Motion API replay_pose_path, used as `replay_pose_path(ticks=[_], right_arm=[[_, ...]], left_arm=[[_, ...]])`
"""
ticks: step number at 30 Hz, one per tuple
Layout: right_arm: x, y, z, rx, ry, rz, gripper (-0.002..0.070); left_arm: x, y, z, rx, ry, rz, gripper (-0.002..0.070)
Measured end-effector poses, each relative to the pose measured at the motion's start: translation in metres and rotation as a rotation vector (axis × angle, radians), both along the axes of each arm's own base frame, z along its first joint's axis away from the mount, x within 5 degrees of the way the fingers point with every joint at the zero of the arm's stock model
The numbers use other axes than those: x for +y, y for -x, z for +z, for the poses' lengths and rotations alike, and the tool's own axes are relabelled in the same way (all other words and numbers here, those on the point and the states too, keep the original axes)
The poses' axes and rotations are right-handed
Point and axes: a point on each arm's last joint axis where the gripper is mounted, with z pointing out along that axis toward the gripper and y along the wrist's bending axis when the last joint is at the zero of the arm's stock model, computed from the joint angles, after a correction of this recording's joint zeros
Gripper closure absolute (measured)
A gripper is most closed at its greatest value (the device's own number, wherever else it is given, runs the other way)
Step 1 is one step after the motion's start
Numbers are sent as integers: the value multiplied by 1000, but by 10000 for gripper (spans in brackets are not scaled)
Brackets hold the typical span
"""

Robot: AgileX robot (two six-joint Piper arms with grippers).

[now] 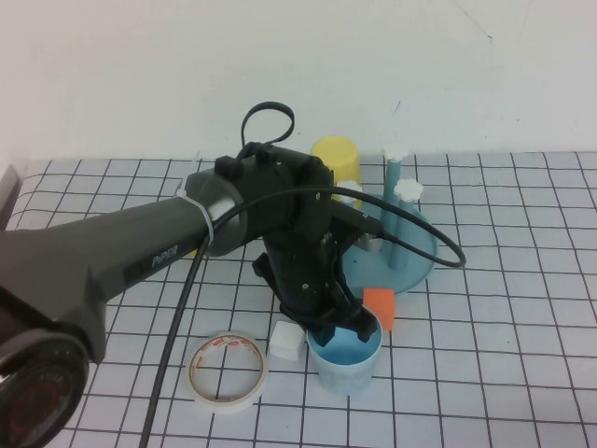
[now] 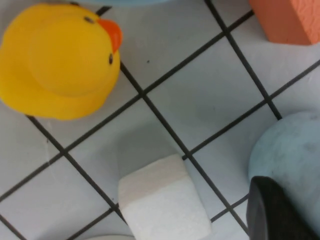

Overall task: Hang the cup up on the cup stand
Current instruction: Pick up the cup from the table, then adjust the cup with two arms

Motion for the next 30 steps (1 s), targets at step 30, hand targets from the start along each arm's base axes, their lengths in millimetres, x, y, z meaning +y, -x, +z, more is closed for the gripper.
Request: replay_pose_path(ticks=[30], right_arm=[[15,0,15,5,-333,133,676]], left_arm=[[97,118,125,-1005,465,-37,665]])
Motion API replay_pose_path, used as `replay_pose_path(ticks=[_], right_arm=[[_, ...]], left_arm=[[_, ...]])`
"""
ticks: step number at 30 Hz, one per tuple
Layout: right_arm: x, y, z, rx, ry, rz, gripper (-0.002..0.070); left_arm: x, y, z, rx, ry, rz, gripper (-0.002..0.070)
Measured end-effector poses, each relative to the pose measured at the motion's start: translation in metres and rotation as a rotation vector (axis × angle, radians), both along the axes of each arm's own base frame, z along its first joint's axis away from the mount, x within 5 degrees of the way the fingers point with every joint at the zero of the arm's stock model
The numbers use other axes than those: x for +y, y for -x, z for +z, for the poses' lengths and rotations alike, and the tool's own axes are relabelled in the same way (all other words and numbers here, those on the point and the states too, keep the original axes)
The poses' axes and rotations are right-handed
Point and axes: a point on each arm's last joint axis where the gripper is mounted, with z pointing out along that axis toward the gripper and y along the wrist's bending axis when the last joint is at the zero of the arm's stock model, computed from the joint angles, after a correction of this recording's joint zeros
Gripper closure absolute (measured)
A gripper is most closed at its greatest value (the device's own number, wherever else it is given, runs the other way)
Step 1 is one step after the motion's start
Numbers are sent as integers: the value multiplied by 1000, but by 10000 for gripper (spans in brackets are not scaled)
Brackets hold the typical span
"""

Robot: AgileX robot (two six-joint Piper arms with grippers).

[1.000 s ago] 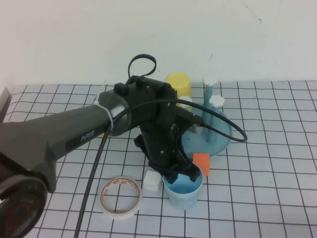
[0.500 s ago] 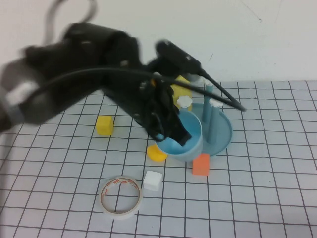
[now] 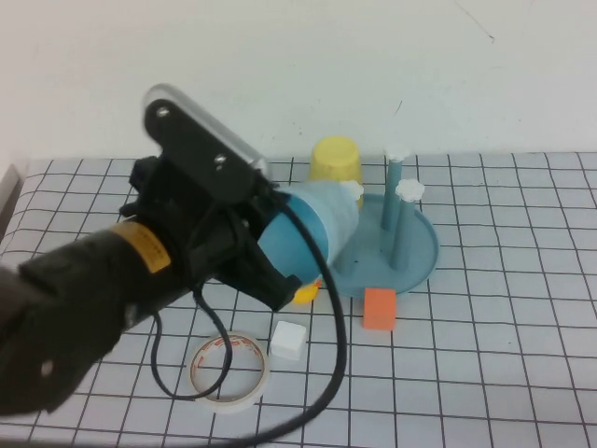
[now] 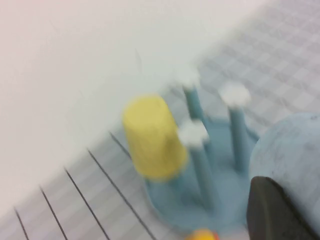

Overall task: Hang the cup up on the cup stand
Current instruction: Adjust the cup with two arms

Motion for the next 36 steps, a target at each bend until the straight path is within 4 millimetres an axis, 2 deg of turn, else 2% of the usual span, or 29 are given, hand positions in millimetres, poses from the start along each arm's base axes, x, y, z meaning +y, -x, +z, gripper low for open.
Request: replay_pose_path(ticks=[3,6,10,14,17,24,26,30,36], right_arm=[[5,-6,9,8,11,71,676],[9,-19,36,-14,21,144,676],[15,-45,66,-7,16,282,676],[20,-78,82,26,-22,420,643],[22,-102,89,56,-63,501,554],[34,-151,107,89,-78,577,165],[41,-161,116,84,-71,584,92],[55,-181,137,75,-73,584,49],[74,-203,164,66,-101,569,41]], left_arm=[[3,1,1,-139,67,14,665],[3,1,12,-292,125,10,665],[2,4,25,-449,162,-16,665],[2,7,35,-565,212,-29,665],[2,8,39,-599,235,-29,665],[2,8,37,-592,229,-31,665],[2,8,36,-582,221,-31,665],[2,7,32,-560,206,-32,665],[1,8,32,-565,189,-45,665]])
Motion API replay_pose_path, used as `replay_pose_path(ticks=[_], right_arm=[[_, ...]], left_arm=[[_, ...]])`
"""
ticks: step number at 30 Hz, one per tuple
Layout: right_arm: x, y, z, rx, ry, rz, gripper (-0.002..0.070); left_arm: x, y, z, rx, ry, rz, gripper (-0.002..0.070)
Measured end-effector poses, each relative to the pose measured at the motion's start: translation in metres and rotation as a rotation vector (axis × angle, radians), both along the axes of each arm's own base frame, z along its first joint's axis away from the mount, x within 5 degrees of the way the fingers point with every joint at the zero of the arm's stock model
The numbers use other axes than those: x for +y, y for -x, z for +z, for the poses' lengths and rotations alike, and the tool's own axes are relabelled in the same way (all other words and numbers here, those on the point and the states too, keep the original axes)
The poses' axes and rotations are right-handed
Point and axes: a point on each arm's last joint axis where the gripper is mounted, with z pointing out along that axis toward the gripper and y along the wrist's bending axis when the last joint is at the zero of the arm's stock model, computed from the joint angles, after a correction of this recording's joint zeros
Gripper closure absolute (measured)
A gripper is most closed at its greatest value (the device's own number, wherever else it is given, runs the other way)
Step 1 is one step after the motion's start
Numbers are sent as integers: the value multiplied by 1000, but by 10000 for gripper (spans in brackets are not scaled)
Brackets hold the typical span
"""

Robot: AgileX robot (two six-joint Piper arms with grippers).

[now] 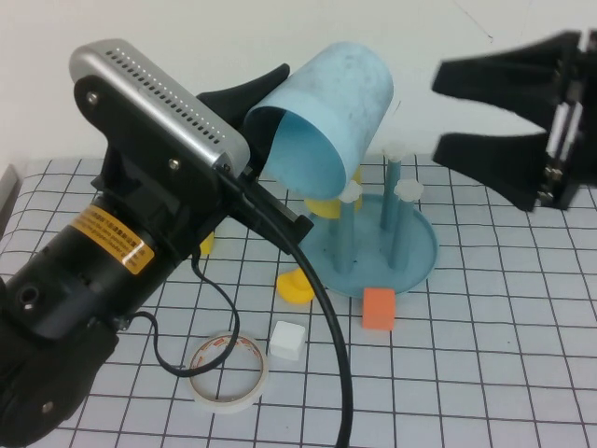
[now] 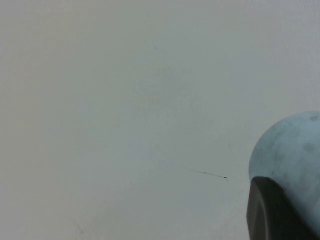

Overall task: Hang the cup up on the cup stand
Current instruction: Adjust the cup with two arms

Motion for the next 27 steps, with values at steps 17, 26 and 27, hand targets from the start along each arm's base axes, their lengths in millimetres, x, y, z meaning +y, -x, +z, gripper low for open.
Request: replay_pose_path(ticks=[17,26,27], right_arm=[[61,-37,8,12,10,45,38],[71,-39,8,10,8,68,39],[71,-39,8,10,8,68,39]], left_arm=[[0,0,-1,3,-10,-2,666],[0,0,-1,5,-11,-2,666],[0,0,-1,4,-10,-2,666]])
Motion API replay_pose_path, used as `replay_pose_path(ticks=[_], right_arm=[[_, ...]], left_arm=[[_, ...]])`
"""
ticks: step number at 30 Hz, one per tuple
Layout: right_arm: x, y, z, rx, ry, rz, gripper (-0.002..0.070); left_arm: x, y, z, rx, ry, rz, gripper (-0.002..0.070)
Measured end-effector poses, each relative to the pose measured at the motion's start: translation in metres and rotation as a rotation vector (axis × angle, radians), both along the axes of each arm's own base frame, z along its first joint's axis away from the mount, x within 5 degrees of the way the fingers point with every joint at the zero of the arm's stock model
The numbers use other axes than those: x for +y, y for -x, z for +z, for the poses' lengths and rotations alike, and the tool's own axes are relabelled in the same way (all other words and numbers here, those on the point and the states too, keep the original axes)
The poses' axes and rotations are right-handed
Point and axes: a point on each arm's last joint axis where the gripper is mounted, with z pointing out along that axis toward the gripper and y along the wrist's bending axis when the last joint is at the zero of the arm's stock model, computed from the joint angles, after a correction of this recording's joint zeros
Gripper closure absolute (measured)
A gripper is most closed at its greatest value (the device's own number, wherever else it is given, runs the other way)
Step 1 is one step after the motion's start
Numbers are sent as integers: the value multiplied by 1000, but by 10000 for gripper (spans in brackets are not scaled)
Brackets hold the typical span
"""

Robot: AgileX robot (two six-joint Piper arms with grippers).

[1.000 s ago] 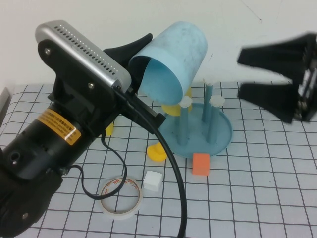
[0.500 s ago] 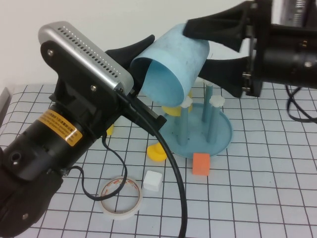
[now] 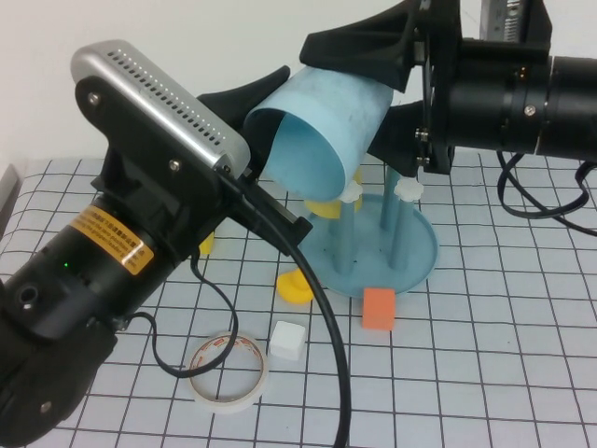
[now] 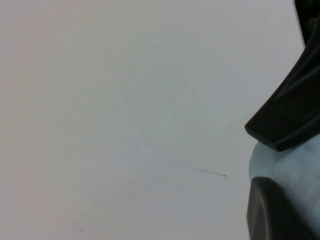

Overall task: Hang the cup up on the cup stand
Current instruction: Adjust the cup with two arms

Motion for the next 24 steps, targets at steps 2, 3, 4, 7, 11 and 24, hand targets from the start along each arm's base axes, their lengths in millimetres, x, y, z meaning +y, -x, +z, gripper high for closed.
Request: replay_pose_path(ticks=[2,3,4,7,11,24], right_arm=[[0,0,0,0,0,0,48],[0,0,0,0,0,0,59],[0,0,0,2,-1,0,74],[0,0,-1,3,0,0,84],[0,0,0,3,-1,0,84],[-1,-5,8,-154,48,-22,85]], left_arm=[[0,0,0,0,0,0,666],[0,0,0,0,0,0,666],[0,0,0,0,0,0,666],[0,0,0,0,0,0,666],[0,0,0,0,0,0,665],[0,-1,-5,56,-40,5,314]])
